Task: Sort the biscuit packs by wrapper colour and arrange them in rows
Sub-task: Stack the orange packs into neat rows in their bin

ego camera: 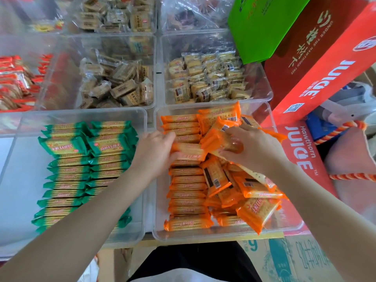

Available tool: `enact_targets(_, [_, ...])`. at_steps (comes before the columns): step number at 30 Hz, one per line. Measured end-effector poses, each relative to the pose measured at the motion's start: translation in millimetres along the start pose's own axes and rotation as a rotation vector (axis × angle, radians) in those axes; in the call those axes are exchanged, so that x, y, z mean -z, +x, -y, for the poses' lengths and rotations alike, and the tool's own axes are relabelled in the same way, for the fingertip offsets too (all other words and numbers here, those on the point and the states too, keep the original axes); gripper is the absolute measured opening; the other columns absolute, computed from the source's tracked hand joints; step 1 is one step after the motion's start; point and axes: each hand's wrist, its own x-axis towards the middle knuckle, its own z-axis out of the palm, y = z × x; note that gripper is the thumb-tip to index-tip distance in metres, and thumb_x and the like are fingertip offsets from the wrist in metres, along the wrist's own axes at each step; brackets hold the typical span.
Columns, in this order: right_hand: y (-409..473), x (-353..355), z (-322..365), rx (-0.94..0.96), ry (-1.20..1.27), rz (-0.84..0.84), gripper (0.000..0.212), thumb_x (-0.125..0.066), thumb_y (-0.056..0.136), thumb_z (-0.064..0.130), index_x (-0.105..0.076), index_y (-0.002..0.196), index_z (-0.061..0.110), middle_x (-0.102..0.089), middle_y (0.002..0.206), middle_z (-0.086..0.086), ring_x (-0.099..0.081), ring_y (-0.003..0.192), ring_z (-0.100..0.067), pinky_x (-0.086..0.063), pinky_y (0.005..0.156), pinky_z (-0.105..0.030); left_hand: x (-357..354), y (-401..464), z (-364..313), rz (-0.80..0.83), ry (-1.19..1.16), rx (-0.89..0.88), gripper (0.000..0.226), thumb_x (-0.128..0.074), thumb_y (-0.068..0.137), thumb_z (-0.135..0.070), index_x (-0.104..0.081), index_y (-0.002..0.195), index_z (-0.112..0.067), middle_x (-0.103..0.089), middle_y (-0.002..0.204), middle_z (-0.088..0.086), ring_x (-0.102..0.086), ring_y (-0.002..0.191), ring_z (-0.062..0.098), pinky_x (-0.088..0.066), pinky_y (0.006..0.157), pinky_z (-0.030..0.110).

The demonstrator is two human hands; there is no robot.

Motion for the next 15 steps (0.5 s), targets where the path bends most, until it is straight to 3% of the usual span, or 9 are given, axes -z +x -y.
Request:
enact_targets(6, [-10.1,-5.8,33.7,0.257,-0.168,0.148,0.055,-0.048,0.084,0.061,-0.041,0.133,0.034,-0.05,0.12,0.007,-0.06,0.096,-0.021,-0.044,0.061,-0.028,-13.8,5.0,-10.2,0.083,0.25,-0.061,0.04,-0.086,0.046,-0.036,-0.058,0.065,-0.014,-0.059,0.061,0.001,-0.058,0.067,0.026,-0.029,0.066,0.033])
enact_targets(8, [-10.8,-11.1,49.7,0.316,-0.254,0.169,0.052,-0.048,0.087,0.056,-0.04,0.133,0.033,-0.049,0.118,0.003,-0.06,0.091,-0.022,-0.039,0.057,-0.029,-10.4,9.3,-11.7,0.154,0.299,-0.04,0.038,-0.08,0.06,-0.041,-0.06,0.079,-0.015,-0.063,0.076,0.002,-0.058,0.081,0.026,-0.036,0.072,0.034])
enact_targets(11, [-8.1,-28.9,70.9,0.345,-0.377,0.157,0.041,-0.048,0.092,0.044,-0.045,0.125,0.02,-0.05,0.114,-0.002,-0.062,0.084,-0.022,-0.034,0.053,-0.03,-13.3,16.8,-9.8,0.232,0.289,-0.026,0.037,-0.056,0.086,-0.045,-0.052,0.109,-0.016,-0.059,0.111,0.001,-0.048,0.112,0.025,-0.029,0.092,0.033])
enact_targets(15, [1.0,-44.5,84.7,0.298,-0.433,0.116,0.026,-0.047,0.096,0.024,-0.048,0.119,0.013,-0.052,0.117,-0.007,-0.062,0.088,-0.022,-0.031,0.054,-0.03,-1.9,25.8,6.8,0.346,0.153,-0.146,0.026,-0.05,0.091,-0.04,-0.054,0.105,-0.019,-0.059,0.107,-0.002,-0.053,0.105,0.02,-0.032,0.093,0.032])
